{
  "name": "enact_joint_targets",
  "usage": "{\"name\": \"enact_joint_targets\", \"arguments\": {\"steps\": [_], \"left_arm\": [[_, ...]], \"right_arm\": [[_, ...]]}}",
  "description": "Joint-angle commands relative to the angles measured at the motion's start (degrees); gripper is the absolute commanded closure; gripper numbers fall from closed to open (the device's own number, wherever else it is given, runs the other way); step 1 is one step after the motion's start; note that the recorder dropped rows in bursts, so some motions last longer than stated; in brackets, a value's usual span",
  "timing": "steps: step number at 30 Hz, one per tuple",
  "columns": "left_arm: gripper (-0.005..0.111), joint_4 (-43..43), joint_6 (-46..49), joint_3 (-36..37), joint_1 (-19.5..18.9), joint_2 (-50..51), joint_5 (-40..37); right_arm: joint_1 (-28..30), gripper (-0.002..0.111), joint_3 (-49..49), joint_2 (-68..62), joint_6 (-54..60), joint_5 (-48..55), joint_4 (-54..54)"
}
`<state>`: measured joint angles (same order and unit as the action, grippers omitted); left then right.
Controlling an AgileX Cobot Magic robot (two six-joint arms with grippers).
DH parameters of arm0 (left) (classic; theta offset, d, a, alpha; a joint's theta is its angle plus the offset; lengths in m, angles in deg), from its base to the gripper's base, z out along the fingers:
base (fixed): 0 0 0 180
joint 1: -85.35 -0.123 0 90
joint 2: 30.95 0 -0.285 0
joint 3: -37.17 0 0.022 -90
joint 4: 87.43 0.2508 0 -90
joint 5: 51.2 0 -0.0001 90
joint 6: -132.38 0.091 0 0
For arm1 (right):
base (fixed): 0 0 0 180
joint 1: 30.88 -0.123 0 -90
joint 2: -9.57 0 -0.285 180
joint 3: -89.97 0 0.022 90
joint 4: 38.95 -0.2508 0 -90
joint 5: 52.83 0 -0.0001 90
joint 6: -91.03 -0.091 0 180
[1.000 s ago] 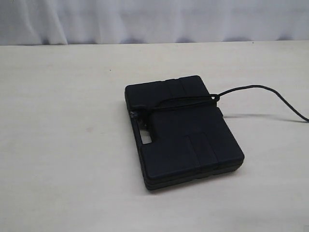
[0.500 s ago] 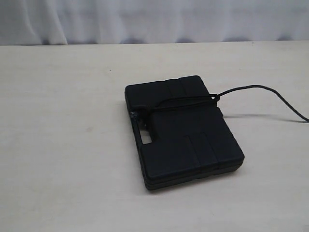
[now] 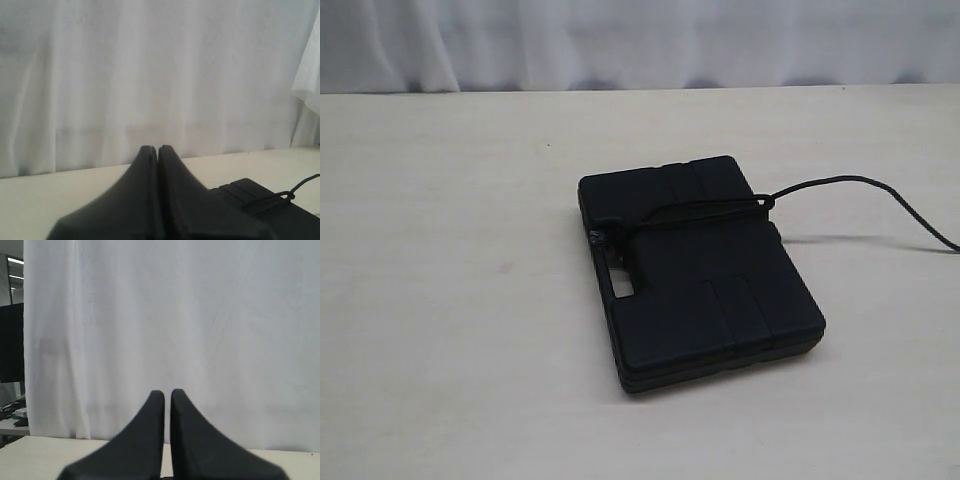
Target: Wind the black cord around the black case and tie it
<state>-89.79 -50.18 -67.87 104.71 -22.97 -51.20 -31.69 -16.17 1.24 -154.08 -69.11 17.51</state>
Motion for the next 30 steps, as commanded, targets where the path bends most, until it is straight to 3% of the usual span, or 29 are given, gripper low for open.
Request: {"name": "enact_joint_targets", "arguments": {"steps": [1,16,30], "left_arm": [[0.107,0.20,0.90,0.29,-0.10,-0.19,-0.89],[0.107,-1.12,0.24,0.29,-0.10,-0.19,-8.51],[0.107,-1.12,0.35,0.29,-0.10,-0.19,-8.49]], "right_arm": [[-1.28,0.104,0.22,0.54,-3.14,5.07,1.85],[-1.31,0.104,0.35,0.54,-4.28,10.35,1.85],[-1.31,0.104,0.35,0.54,-4.28,10.35,1.85]]}}
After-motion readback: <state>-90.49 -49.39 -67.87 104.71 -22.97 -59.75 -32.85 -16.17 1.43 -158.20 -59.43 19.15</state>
